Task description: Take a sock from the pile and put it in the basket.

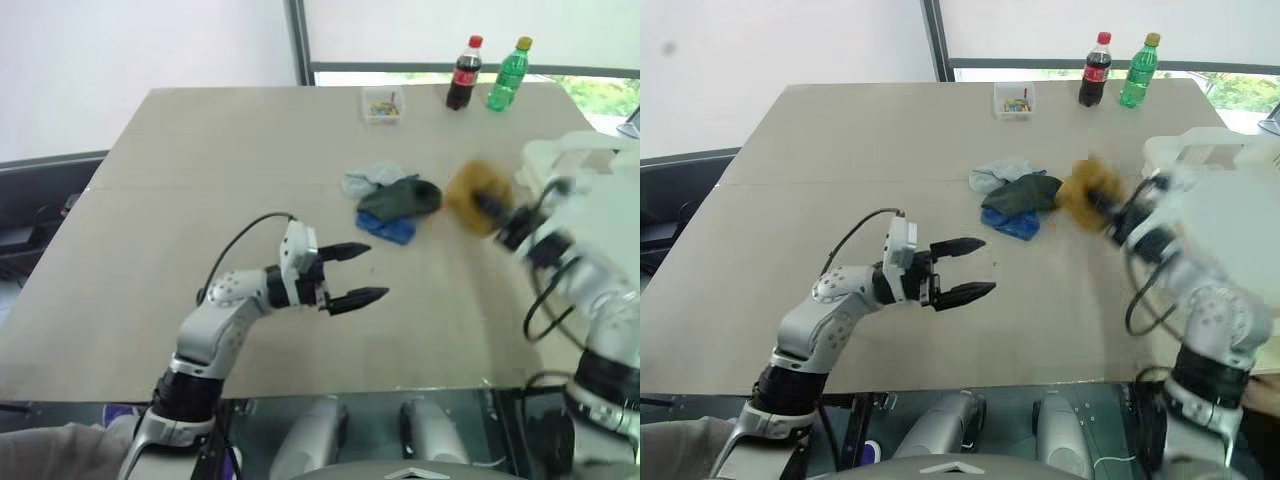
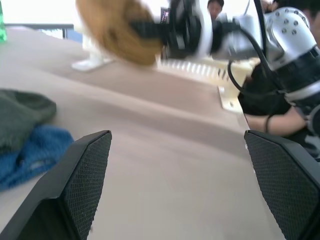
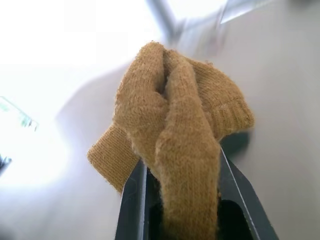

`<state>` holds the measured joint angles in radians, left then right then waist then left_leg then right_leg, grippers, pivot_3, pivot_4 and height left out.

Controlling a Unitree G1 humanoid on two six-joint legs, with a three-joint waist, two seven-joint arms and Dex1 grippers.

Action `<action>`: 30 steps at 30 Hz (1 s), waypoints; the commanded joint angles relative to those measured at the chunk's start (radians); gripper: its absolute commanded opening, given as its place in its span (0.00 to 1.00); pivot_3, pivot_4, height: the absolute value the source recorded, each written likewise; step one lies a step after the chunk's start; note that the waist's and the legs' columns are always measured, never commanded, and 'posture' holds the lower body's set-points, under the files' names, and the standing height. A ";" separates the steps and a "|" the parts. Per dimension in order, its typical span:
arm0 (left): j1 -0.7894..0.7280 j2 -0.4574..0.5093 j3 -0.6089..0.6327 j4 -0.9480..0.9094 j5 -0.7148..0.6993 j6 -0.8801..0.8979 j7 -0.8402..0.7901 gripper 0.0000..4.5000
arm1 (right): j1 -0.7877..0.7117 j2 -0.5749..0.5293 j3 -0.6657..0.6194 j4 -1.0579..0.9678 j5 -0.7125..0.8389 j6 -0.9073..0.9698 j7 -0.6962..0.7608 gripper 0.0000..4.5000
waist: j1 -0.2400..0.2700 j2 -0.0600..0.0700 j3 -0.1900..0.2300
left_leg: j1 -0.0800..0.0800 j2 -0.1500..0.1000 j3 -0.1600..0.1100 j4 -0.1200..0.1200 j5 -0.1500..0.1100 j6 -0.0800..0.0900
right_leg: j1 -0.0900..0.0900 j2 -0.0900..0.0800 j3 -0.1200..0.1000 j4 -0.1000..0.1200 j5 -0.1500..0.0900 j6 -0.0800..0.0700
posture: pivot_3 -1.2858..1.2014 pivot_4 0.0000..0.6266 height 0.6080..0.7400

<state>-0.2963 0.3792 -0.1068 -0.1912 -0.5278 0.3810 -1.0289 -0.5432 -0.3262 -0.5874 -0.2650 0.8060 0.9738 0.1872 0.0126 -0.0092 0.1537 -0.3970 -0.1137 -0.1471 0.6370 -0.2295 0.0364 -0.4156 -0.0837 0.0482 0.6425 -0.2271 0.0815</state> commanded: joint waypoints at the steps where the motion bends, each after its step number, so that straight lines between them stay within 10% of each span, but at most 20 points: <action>1: -0.032 -0.033 0.011 -0.005 -0.005 -0.037 0.030 1.00 | -0.124 -0.072 -0.080 0.146 -0.068 -0.109 -0.132 0.00 | 0.000 0.000 0.000 | 0.000 0.000 0.000 0.000 0.000 0.000 | 0.000 0.000 0.000 0.000 0.000 0.000 | 0.52 0.24 1.00; 16: -0.056 -0.115 0.008 -0.015 0.027 -0.124 0.125 1.00 | -0.424 -0.296 -0.014 1.069 -0.324 -0.384 -0.132 0.00 | -0.030 0.001 0.001 | 0.000 0.000 0.006 -0.002 0.002 -0.003 | -0.002 0.000 0.006 0.000 0.000 0.000 | 0.52 0.24 1.00; 17: -0.053 -0.115 0.006 -0.017 0.027 -0.126 0.128 1.00 | -0.433 -0.304 -0.013 1.101 -0.326 -0.387 -0.126 0.23 | -0.029 0.001 0.001 | 0.000 0.000 0.007 -0.002 0.002 -0.003 | -0.002 0.000 0.006 0.000 0.000 0.000 | 0.52 0.24 1.00; 24: -0.039 -0.114 0.002 -0.023 0.029 -0.133 0.144 1.00 | -0.439 -0.343 0.014 1.138 -0.342 -0.341 -0.121 0.95 | -0.026 0.001 0.001 | -0.001 0.000 0.006 -0.002 0.002 -0.003 | -0.002 0.000 0.006 0.000 0.000 0.000 | 0.52 0.24 1.00; 30: -0.057 -0.111 0.008 -0.003 0.024 -0.128 0.140 1.00 | -0.305 -0.347 0.007 0.858 -0.304 -0.159 -0.155 0.98 | -0.020 0.001 0.001 | -0.002 0.000 0.004 -0.002 0.002 -0.003 | -0.002 0.000 0.004 0.000 0.000 0.000 | 0.52 0.24 1.00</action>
<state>-0.3377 0.2681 -0.1076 -0.1658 -0.4957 0.2697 -0.8890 -0.8677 -0.6557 -0.5670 0.6865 0.4856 0.7599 0.0467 -0.0078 -0.0083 0.1544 -0.3988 -0.1141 -0.1429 0.6356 -0.2273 0.0339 -0.4175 -0.0837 0.0521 0.6421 -0.2271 0.0813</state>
